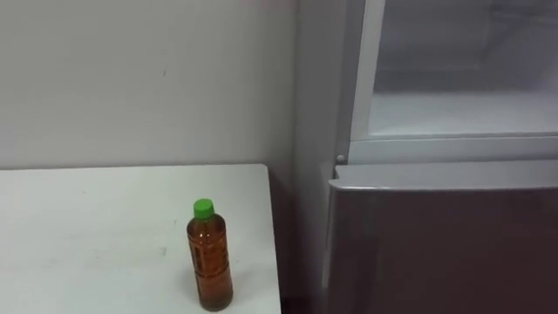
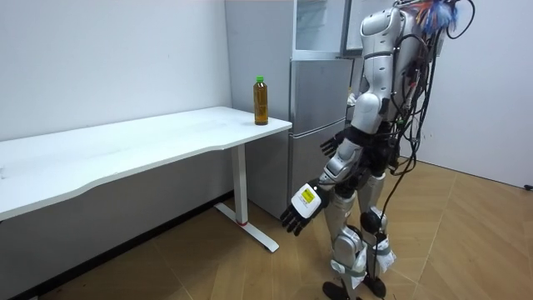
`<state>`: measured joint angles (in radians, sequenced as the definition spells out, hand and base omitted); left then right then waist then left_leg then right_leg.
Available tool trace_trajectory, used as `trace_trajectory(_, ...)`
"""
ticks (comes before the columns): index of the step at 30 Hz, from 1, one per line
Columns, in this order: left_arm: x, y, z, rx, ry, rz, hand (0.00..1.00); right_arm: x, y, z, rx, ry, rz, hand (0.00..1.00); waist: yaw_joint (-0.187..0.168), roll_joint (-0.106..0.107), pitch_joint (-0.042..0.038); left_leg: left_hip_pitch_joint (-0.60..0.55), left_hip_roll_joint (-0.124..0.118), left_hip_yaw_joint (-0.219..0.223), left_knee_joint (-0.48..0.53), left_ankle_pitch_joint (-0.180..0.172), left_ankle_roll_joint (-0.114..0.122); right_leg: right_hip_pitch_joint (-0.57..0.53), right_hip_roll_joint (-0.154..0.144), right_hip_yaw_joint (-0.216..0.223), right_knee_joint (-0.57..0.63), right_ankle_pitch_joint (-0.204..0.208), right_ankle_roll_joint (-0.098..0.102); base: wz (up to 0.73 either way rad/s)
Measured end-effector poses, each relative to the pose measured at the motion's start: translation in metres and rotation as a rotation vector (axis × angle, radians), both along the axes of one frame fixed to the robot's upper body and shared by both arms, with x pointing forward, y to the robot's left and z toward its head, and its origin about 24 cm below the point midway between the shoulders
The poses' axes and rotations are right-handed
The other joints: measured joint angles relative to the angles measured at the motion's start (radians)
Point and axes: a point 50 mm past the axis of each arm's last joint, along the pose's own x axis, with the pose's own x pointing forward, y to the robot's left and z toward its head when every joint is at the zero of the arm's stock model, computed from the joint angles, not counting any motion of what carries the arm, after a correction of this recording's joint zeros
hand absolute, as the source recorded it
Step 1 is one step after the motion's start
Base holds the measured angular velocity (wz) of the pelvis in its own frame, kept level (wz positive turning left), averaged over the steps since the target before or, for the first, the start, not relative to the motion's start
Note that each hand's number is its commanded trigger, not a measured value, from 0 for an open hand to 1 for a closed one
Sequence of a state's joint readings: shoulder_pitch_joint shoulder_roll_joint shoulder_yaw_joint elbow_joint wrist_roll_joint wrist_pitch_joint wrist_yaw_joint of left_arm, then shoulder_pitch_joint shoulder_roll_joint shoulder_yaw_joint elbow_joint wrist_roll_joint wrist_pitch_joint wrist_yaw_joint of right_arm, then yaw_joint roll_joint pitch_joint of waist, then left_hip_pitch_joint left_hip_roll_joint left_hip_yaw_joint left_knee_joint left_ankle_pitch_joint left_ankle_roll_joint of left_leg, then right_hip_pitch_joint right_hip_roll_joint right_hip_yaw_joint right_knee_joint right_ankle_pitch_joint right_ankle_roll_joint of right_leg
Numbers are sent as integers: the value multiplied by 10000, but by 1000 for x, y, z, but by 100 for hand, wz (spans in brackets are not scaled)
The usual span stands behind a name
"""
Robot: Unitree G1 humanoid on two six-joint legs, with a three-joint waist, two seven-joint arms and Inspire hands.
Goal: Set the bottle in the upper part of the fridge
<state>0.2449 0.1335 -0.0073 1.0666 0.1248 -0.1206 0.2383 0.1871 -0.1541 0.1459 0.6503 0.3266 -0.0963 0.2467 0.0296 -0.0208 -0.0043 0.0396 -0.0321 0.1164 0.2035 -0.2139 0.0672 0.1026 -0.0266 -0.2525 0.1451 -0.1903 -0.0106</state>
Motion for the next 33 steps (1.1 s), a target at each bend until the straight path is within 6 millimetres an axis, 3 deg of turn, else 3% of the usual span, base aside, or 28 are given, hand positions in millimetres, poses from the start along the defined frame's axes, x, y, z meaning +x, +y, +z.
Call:
trace_trajectory(6,1,0,-1,-140,219,-469,0,28,15,38,718,-2144,645,0,56,32,43,-89,13,21,2,0,0,-147,13,-5,108,3,-1,-1)
trace_trajectory(17,-9,6,-2,160,957,-816,0,56,36,91,1223,-4681,1540,0,185,-125,84,35,34,71,-19,-2,4,18,15,76,255,21,-14,-2)
trace_trajectory(25,-17,7,-3,432,1452,-889,0,75,43,127,1651,-6255,1425,0,387,-116,77,52,41,121,4,12,27,21,-27,85,266,78,-25,-2)
trace_trajectory(33,-11,6,-4,605,1638,-1385,0,94,50,159,1703,-7656,1675,0,536,-114,45,-25,40,121,27,21,39,-43,-38,55,288,85,-25,0)
